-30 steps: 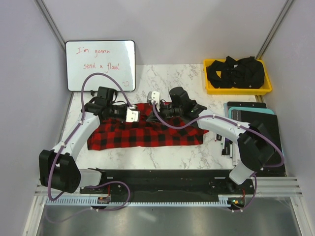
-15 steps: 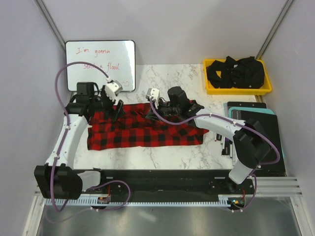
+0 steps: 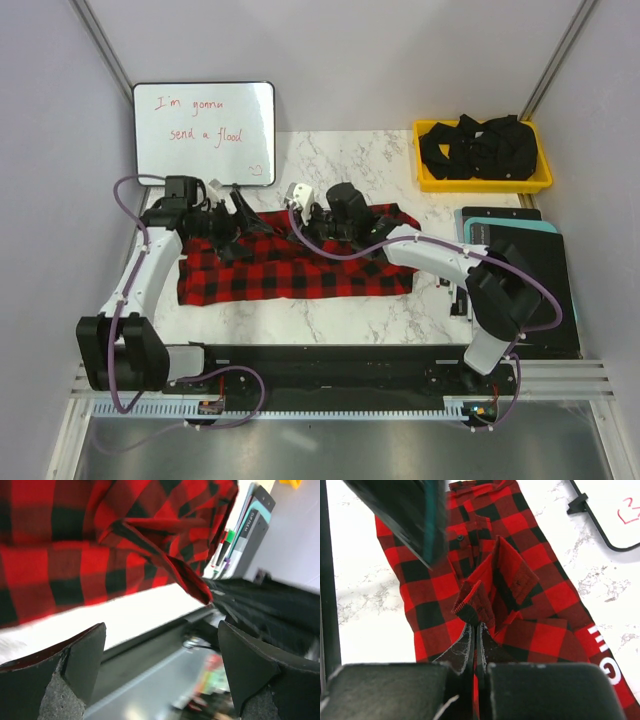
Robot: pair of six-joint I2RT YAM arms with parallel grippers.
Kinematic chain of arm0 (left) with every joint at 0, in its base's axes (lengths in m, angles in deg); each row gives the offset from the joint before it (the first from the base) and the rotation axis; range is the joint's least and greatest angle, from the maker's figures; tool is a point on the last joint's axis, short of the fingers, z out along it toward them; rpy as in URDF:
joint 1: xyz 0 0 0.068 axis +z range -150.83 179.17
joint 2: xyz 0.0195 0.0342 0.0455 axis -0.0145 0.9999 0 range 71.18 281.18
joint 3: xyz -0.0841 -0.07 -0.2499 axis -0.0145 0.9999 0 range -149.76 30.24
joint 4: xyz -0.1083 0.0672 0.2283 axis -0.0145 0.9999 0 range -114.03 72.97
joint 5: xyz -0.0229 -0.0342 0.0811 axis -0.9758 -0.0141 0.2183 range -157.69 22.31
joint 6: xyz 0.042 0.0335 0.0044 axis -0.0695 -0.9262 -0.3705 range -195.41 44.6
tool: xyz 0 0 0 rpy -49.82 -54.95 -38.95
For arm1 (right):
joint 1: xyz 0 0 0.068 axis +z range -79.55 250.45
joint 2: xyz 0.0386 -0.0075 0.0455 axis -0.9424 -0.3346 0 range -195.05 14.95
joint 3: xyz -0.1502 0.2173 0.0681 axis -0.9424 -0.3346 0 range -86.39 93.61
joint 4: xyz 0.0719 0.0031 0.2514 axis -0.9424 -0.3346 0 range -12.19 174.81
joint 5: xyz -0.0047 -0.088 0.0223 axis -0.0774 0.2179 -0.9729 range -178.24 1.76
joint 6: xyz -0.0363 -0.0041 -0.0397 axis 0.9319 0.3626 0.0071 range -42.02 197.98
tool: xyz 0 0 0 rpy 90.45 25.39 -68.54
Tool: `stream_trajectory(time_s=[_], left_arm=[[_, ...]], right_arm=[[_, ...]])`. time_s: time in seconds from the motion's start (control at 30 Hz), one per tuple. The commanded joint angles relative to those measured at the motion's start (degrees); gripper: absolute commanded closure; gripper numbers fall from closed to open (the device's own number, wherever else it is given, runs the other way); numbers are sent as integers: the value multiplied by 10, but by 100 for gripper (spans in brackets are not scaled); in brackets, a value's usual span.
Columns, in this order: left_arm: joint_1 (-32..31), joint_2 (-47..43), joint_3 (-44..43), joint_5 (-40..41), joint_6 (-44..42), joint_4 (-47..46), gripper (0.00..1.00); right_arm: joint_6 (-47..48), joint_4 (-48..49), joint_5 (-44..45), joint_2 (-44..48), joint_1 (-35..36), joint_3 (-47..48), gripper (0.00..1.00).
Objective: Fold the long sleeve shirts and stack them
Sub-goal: Fold the shirt
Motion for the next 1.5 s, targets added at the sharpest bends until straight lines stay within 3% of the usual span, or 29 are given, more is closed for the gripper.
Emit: stream_trajectory(time_s=[0.0,0.17,0.37,0.47,0.57,0.63,0.67,0.7,0.73,0.87,1.0,1.2,1.47], left_arm=[[3,12,21,-36,170,-10,1],[3,33,35,-17,172,-12,1],[3,63,50,-7,171,-14,8],[3,72,54,-12,170,-19,18],[2,75,53,-26,163,-36,50],[1,73,45,-35,152,-41,79],[1,73,41,-39,143,-44,91],[1,72,23,-39,133,-44,98],[1,71,11,-40,115,-45,98],[-8,96,-82,-42,29,-32,98],[-27,148,-209,-33,-61,-12,98],[-61,215,-345,-73,-190,41,98],[-12,224,-364,-80,-369,206,98]], right_arm=[[10,33,48,12,36,-3,100],[17,39,64,8,61,-3,100],[35,36,76,5,86,0,100],[45,29,79,3,93,4,100],[58,22,76,1,100,6,100],[61,13,70,0,103,11,98],[61,-9,70,1,103,15,87],[62,-24,75,2,101,24,82],[61,-39,76,13,98,29,79],[28,-105,11,62,27,24,37],[25,-182,-47,101,-93,29,17],[45,-320,-84,99,-218,39,14],[67,-405,-114,85,-289,44,18]])
